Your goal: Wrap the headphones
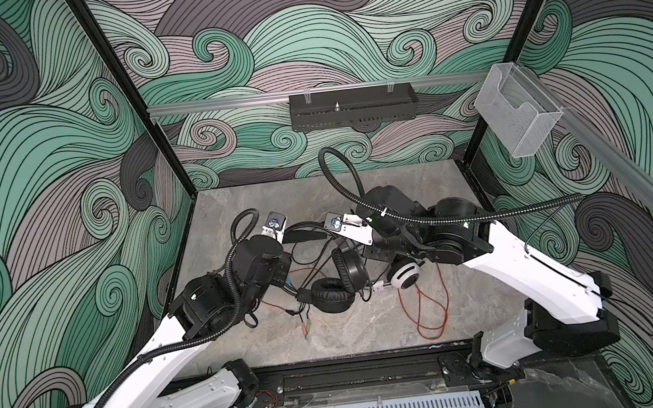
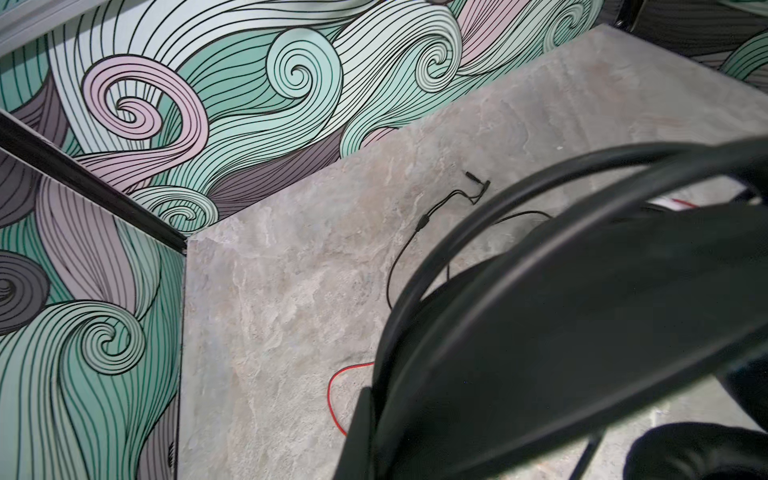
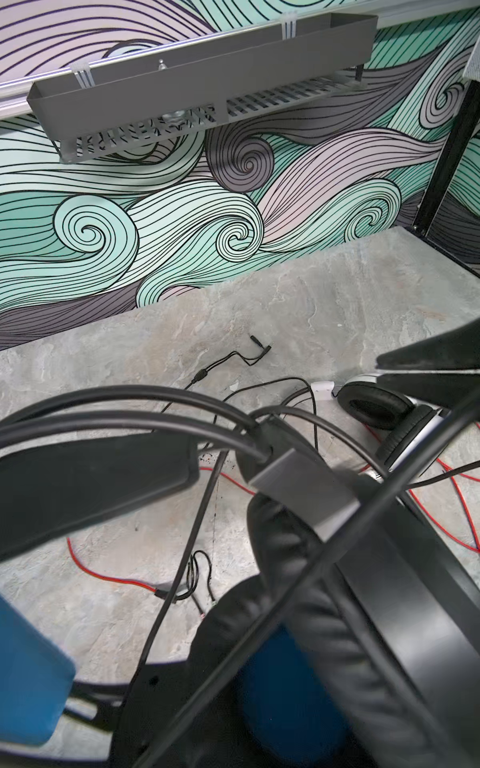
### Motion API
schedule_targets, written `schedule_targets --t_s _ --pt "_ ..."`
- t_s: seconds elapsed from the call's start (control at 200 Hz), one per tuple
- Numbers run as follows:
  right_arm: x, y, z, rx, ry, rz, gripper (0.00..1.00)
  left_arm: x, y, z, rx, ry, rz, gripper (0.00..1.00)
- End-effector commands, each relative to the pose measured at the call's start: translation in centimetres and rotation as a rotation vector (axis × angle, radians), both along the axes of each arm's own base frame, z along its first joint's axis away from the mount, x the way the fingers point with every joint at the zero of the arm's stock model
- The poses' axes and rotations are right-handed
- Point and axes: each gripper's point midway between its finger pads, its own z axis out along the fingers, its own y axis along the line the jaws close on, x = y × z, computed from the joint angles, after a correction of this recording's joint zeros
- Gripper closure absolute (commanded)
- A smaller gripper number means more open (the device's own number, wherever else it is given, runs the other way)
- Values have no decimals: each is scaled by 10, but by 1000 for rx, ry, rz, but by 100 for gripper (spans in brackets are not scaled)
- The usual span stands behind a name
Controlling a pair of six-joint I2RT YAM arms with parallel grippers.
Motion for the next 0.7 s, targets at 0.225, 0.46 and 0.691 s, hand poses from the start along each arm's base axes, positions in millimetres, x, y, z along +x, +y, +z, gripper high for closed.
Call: schedule_targets --t_s 0.225,0.46,0.691 --pt "9 8 15 74 -27 46 87 -39 -26 14 -165 104 -225 100" --pt "10 8 7 128 1 16 87 -40 -17 29 -190 79 -189 100" --pt "11 -9 6 226 17 -41 87 -39 -9 41 -191 49 -162 100"
